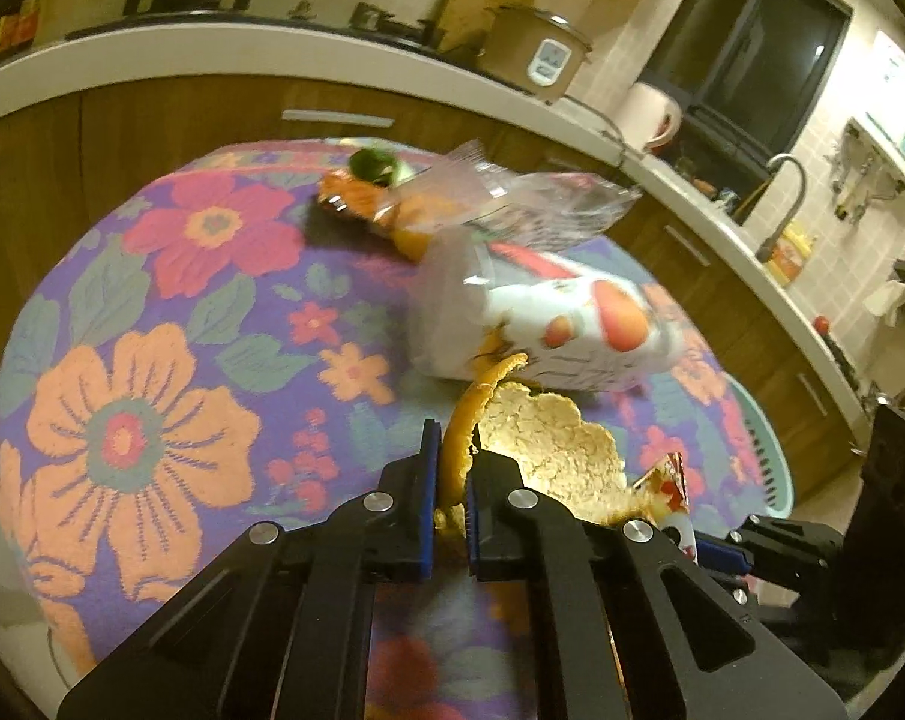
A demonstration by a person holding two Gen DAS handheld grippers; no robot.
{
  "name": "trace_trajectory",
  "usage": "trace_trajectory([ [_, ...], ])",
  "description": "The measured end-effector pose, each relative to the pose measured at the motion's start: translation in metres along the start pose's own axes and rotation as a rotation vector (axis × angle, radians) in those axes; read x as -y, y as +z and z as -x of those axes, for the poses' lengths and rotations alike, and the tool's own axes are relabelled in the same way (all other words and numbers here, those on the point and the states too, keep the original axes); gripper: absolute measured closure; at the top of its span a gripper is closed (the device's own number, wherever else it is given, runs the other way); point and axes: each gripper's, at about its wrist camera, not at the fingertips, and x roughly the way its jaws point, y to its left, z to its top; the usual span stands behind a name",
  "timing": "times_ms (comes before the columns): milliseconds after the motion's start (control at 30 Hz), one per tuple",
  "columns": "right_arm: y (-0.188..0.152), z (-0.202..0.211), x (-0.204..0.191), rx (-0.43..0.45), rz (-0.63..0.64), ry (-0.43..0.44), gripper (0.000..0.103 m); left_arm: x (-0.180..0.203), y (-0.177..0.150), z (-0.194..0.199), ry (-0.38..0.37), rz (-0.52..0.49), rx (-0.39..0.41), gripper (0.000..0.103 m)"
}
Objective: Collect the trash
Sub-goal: 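Grasp the orange snack wrapper with the right tool while the left tool grasps the bread crust, then carry the wrapper and bread crust over the blue basket and open both tools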
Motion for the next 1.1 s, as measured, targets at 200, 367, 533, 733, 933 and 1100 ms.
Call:
trace_trajectory([
  [200, -0.001, 0.031, 0.02, 0.065, -0.02, -0.028, 0.089, 0.029, 0.006, 0.006, -0.046, -0.038, 0.027, 0.098],
  [367, -0.002, 0.057, 0.042, 0.119, -0.039, -0.091, 0.089, 0.059, 0.019, 0.0, -0.092, -0.071, 0.049, 0.098],
  [533, -0.006, 0.095, 0.078, 0.193, -0.096, -0.148, 0.089, 0.099, 0.036, -0.018, -0.119, -0.127, 0.046, 0.098],
  [733, -0.015, 0.144, 0.142, 0.274, -0.21, -0.279, 0.089, 0.158, 0.055, -0.054, -0.175, -0.199, 0.005, 0.098],
  [933, -0.038, 0.181, 0.206, 0.292, -0.327, -0.484, 0.089, 0.235, 0.053, -0.098, -0.235, -0.354, -0.095, 0.098],
  [1100, -0.067, 0.196, 0.259, 0.294, -0.459, -0.584, 0.089, 0.292, 0.042, -0.137, -0.257, -0.476, -0.159, 0.098],
])
